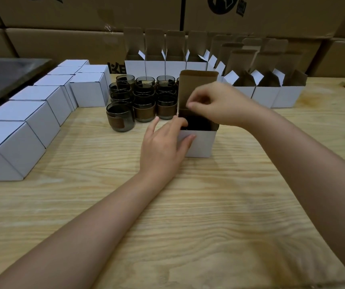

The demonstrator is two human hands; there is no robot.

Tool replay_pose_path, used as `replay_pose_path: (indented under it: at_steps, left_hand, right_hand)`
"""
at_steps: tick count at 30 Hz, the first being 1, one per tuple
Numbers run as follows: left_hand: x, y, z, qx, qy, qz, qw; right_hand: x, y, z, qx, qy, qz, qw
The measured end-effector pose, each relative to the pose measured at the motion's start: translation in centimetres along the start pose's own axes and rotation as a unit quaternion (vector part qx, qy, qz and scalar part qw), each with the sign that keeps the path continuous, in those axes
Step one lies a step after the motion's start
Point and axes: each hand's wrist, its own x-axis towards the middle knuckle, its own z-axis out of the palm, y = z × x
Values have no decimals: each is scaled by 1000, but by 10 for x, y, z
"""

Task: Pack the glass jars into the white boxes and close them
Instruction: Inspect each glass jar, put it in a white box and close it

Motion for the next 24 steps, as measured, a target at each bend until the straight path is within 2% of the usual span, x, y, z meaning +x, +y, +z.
replay_pose_path:
  at_steps: [2, 4, 6, 8, 10, 12, 16, 19, 24]
  left_hand:
    - [-1, 1, -1, -27, -2, -13, 1000]
    - [-1, 1, -2, -45, -13, -34, 998]
    - [-1, 1, -1, -38, -17, -48, 998]
    - [-1, 0, 0, -20, -20, -42, 999]
    - [-1, -1, 0, -16, -30, -35, 999]
    - [0, -2, 1, -20, -41, -31, 998]
    - [1, -4, 2, -35, -60, -43, 997]
    - [2, -5, 3, -55, -57, -51, 996]
    - [2, -5, 3, -87, -54, -63, 993]
  right_hand:
    - [-10, 4, 4, 137, 123, 0, 983]
    - [-21, 9, 15, 244, 236, 9, 940]
    - [-28, 13, 29, 303, 308, 44, 901]
    - [-28, 19, 41, 394, 305, 112, 860]
    - [-27, 25, 50, 500, 253, 172, 810]
    - [-27, 28, 58, 553, 214, 185, 783]
    - [-24, 32, 65, 587, 177, 139, 778]
    - [-22, 33, 67, 577, 193, 85, 789]
    - [-25, 35, 76, 600, 220, 50, 767]
